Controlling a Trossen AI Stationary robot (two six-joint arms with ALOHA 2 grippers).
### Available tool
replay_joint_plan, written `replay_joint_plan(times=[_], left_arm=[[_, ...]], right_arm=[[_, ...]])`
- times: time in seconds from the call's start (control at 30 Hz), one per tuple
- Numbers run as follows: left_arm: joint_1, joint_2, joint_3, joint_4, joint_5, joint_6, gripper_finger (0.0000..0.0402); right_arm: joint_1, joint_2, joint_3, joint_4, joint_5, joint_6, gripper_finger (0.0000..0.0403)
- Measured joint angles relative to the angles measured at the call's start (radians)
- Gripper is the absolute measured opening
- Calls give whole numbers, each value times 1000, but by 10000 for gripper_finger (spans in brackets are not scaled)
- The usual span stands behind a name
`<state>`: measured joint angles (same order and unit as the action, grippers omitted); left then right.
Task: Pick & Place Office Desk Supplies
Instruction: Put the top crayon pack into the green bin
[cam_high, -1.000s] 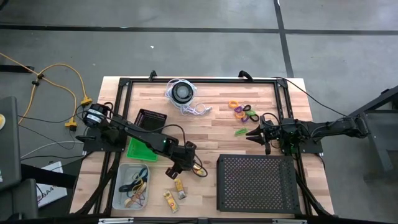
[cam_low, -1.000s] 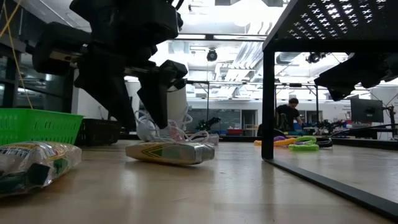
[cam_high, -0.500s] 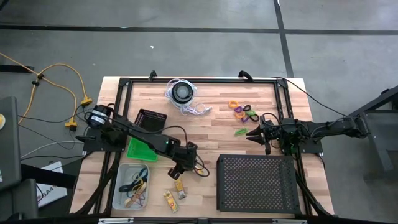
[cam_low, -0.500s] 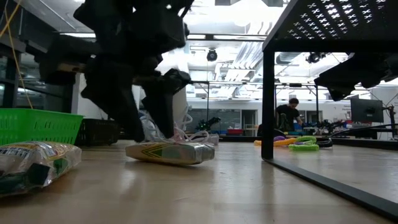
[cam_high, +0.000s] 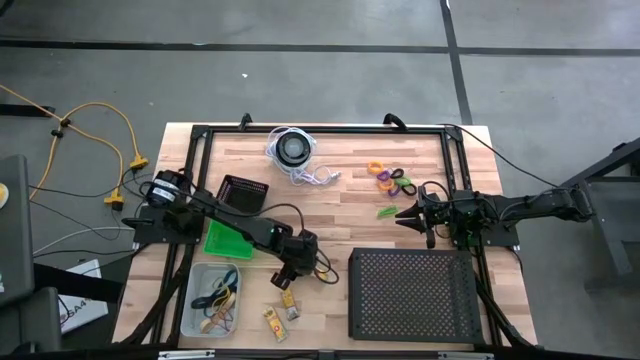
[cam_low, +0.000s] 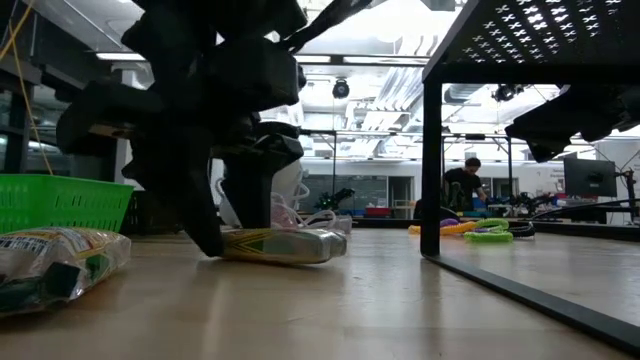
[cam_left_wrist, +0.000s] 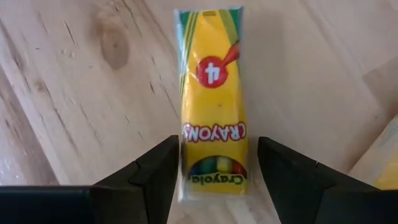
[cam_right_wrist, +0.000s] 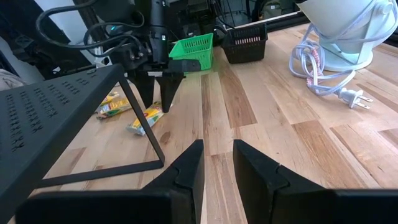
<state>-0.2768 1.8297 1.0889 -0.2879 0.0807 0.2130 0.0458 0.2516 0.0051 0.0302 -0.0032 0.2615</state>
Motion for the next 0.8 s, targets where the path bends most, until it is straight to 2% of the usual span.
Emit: replay_joint_plan(times=[0.37,0.8], left_arm=[[2,0,0,0,-4,-32,200],[2,-1,0,-2,-3,-30,134]], right_arm=[[0,0,0,0,0,0,73],[0,0,0,0,0,0,73]])
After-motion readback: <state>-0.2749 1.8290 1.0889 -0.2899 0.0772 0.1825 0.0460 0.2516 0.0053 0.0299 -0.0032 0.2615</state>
